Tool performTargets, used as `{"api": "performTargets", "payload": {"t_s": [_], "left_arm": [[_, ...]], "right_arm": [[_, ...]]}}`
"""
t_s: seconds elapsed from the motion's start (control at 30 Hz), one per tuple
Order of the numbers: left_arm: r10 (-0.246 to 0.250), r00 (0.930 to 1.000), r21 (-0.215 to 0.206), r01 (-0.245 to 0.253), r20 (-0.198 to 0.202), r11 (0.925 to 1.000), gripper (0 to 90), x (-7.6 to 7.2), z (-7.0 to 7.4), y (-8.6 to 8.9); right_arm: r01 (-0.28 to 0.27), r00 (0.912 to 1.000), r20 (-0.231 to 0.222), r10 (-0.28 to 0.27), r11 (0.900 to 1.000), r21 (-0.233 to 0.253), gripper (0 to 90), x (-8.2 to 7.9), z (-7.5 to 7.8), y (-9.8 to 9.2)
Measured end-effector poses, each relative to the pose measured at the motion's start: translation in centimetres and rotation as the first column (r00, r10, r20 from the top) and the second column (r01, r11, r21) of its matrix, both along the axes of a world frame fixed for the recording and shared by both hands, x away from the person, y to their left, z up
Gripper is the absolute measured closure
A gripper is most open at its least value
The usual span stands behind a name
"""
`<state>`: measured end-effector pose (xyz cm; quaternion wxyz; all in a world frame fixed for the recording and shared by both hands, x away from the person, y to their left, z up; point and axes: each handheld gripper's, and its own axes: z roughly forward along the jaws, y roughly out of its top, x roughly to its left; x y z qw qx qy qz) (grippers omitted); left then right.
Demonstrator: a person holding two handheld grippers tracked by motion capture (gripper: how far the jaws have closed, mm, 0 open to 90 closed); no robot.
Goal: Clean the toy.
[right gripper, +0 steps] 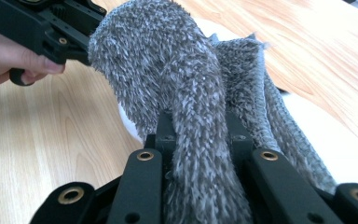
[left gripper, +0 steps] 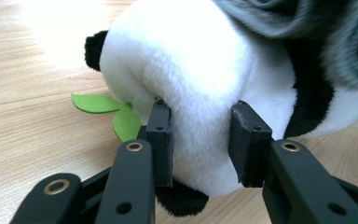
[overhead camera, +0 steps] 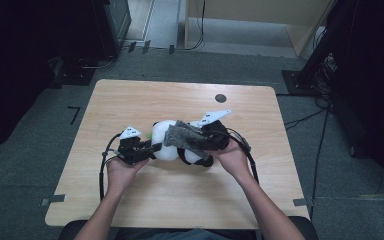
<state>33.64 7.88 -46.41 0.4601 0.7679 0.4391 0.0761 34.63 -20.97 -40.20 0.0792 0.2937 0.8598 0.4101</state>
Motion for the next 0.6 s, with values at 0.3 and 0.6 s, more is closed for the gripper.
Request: {"api": "performTargets", "payload": {"t_s": [0.3, 0.6], "left_arm": [[-0.005, 1.0000, -0.006, 0.005, 0.002, 1.0000, 65.1, 0.0, 0.0, 0.1], [-0.004, 1.0000, -0.018, 0.004, 0.000, 0.9998, 65.3, 0.1, 0.0, 0.2]], "right_arm": [[0.059, 0.9983, 0.002, -0.059, 0.998, 0.030, 74.9, -1.1, -0.4, -4.3], [0.140, 0.9902, -0.017, -0.139, 0.989, 0.058, 74.9, -1.3, -1.7, -7.2]]}}
